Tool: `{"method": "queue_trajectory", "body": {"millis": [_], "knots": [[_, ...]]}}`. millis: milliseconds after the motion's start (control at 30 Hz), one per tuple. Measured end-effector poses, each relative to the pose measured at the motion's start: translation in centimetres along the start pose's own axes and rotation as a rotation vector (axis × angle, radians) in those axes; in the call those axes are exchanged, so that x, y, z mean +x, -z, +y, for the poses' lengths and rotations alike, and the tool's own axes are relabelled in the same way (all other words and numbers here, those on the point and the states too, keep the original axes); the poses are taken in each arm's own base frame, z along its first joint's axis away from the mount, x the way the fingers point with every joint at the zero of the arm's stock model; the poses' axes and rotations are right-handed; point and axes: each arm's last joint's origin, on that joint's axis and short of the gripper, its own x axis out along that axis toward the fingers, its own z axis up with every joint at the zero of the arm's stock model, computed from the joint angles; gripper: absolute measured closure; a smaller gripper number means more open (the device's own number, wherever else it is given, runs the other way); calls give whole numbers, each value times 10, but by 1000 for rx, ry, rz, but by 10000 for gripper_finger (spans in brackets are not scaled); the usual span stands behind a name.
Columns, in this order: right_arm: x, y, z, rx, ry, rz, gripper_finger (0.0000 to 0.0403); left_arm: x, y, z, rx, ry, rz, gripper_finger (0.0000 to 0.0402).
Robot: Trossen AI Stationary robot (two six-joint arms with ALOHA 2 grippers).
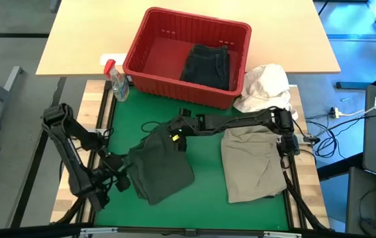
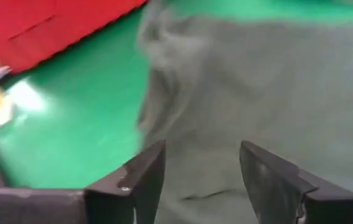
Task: Fold Laundry from Bin
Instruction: Fold the green polo shirt
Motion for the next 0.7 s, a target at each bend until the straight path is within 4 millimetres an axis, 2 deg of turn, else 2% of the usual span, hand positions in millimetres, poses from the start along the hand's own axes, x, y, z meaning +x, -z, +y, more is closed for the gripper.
{"method": "queue_trajectory", "body": {"millis": [133,267,367,467,600,700], "knots": [[-18,-13,9,7,-94,17,131,-11,-11,-9,-119,157,-131,196],[-22,-10,39,-48,-321,3,133,-2,-4,-29,-192,275,-236,196],[-5,6,68,-99,-427,-41,140,18,9,-45,-201,310,-235,196],[16,26,88,-117,-451,-100,150,42,22,-55,-191,317,-179,196],[43,54,96,-114,-428,-71,162,66,43,-53,-76,288,50,196],[54,78,96,-123,-406,33,169,69,58,-43,-18,247,237,202]]}}
